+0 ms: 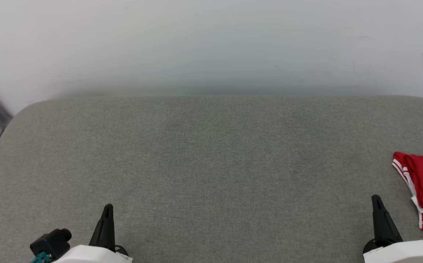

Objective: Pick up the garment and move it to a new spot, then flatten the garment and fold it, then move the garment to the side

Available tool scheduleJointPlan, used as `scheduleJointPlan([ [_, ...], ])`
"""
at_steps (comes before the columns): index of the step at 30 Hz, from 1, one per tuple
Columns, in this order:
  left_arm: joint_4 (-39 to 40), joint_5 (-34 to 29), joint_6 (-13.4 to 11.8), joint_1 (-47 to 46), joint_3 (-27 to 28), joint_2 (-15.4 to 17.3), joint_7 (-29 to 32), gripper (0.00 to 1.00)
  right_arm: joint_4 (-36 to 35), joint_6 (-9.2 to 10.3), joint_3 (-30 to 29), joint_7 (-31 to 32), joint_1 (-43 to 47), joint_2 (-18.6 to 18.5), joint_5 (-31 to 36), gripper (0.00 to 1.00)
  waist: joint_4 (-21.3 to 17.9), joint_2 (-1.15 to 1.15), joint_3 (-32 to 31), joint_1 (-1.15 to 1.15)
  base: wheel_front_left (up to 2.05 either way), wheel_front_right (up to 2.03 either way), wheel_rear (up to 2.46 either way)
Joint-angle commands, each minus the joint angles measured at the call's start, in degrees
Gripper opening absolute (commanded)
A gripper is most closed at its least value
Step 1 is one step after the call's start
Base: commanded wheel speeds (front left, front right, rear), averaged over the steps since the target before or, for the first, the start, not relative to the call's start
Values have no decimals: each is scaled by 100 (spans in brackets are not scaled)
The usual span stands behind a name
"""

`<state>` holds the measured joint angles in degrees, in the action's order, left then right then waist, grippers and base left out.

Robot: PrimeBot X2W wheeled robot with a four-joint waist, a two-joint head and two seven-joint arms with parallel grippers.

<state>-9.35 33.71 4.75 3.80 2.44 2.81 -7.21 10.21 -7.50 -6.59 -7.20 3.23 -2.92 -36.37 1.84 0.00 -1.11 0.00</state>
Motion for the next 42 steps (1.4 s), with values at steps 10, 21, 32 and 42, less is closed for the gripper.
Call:
scheduleJointPlan([
  [10, -15, 969, 81, -299, 85, 9, 214, 0, 5, 0, 2, 218, -298, -2, -928, 0, -19, 0, 13, 0, 0, 0, 0],
  [21, -96, 1831, 116, -430, 141, 9, 421, 0, 70, 0, 3, 423, -424, -1, -1754, 0, -40, 0, 28, 0, 0, 0, 0],
  [32, -166, 2605, 145, -553, 199, 10, 609, 0, 130, 0, 3, 610, -530, 1, -2494, 0, -61, 0, 43, 0, 0, 0, 0],
  [42, -227, 3242, 179, -649, 245, 10, 764, 0, 179, 1, 4, 764, -625, 2, -3103, 0, -80, 0, 56, 0, 0, 0, 0],
])
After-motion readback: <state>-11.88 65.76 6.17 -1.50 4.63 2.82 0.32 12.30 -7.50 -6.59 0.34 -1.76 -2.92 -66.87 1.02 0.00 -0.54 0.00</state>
